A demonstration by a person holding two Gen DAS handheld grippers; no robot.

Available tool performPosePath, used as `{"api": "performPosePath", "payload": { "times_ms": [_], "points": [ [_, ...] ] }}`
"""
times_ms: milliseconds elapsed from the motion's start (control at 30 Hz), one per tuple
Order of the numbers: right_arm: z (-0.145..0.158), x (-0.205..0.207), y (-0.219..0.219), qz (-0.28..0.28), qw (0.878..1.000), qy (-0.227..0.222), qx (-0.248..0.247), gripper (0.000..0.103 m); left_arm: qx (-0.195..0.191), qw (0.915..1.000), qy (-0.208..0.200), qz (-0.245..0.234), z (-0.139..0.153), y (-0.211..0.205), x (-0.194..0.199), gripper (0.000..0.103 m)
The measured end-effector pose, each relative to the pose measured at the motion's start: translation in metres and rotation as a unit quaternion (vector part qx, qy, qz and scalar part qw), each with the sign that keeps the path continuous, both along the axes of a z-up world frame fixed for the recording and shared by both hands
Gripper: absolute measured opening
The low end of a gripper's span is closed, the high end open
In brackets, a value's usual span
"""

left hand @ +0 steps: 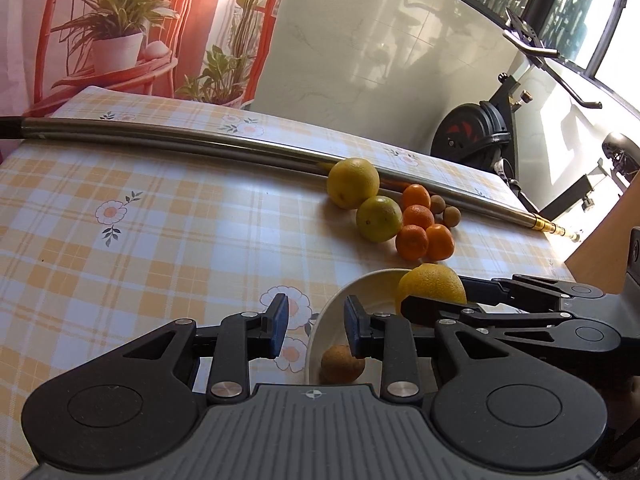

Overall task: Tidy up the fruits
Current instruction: 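Release the kiwi with the left gripper while the right releases the yellow citrus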

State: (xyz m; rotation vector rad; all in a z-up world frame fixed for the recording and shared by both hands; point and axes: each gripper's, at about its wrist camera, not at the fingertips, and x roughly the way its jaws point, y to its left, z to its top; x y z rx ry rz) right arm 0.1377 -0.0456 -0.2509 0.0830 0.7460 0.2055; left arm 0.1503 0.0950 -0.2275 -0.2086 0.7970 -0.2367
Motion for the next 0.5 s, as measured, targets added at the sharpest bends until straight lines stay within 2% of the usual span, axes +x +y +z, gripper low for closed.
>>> {"api": "performPosePath", "payload": {
  "times_ms": [233,500],
  "points": [
    [0.000,0.011,0.028,0.038,0.999,0.003,-0.003,0.050,-0.006,0.9988,-0.018,0.045,0.011,0.020,0.001,0.032],
    [-0.001,0.017,0.046,0.057,0.998,0.009,-0.004,0.050,-0.002,0.9985,-0.017,0.051,0.011,0.023,0.001,0.032]
  ]
}}
